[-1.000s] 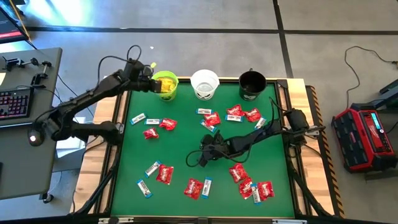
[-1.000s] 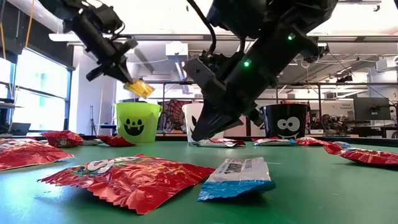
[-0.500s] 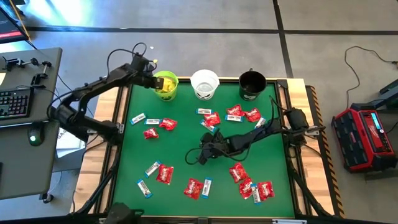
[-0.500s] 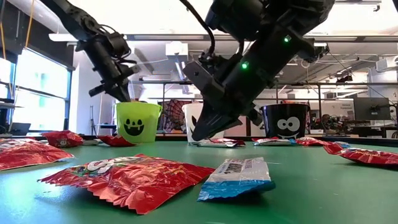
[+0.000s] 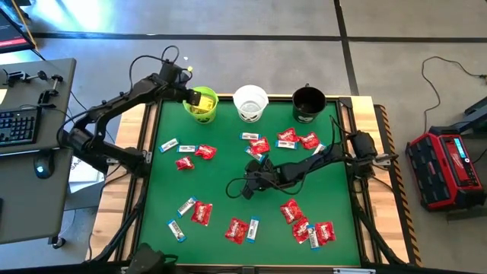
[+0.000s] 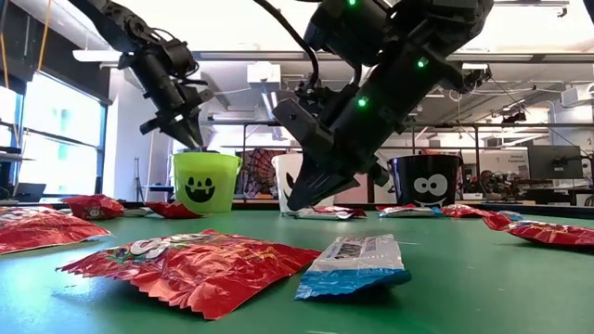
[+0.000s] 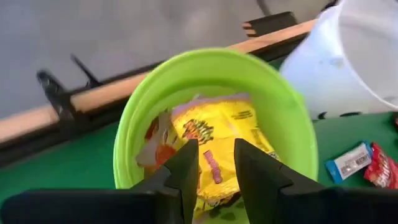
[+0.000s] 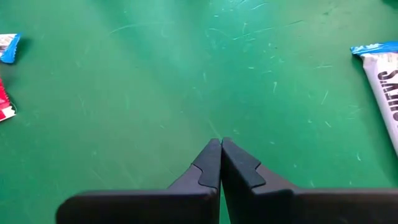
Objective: Sort candy by brand, put in halloween buckets
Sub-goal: Put the yellow candy into the green bucket, then put the red candy into the white bucket
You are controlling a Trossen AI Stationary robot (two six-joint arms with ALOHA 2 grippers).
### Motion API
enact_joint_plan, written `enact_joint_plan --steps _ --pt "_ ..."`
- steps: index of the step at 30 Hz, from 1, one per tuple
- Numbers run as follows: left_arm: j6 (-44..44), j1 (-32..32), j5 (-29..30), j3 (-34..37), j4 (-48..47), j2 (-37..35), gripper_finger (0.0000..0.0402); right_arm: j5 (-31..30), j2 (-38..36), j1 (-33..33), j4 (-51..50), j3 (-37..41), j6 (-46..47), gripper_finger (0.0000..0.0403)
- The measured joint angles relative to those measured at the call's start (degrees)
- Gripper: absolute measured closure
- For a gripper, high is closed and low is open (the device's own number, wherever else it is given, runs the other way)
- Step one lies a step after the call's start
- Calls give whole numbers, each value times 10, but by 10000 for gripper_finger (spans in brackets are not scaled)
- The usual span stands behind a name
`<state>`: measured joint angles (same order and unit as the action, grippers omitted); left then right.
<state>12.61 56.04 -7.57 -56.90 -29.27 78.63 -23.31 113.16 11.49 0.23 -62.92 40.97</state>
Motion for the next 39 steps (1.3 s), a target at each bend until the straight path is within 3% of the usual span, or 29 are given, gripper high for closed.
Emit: enact_joint_plan --steps 5,14,23,29,39 --pt "-52 -21 -26 0 18 4 319 0 0 0 0 0 1 402" --pt "-72 -28 -37 0 44 58 394 -4 0 -6 0 0 6 402" --pt "-79 -28 -34 0 48 91 401 -5 0 -6 0 0 6 402" --pt "-94 -28 -7 0 56 56 401 -5 0 -6 2 0 3 402" --pt "-114 -52 -25 0 50 -54 401 23 0 -9 7 0 -12 402"
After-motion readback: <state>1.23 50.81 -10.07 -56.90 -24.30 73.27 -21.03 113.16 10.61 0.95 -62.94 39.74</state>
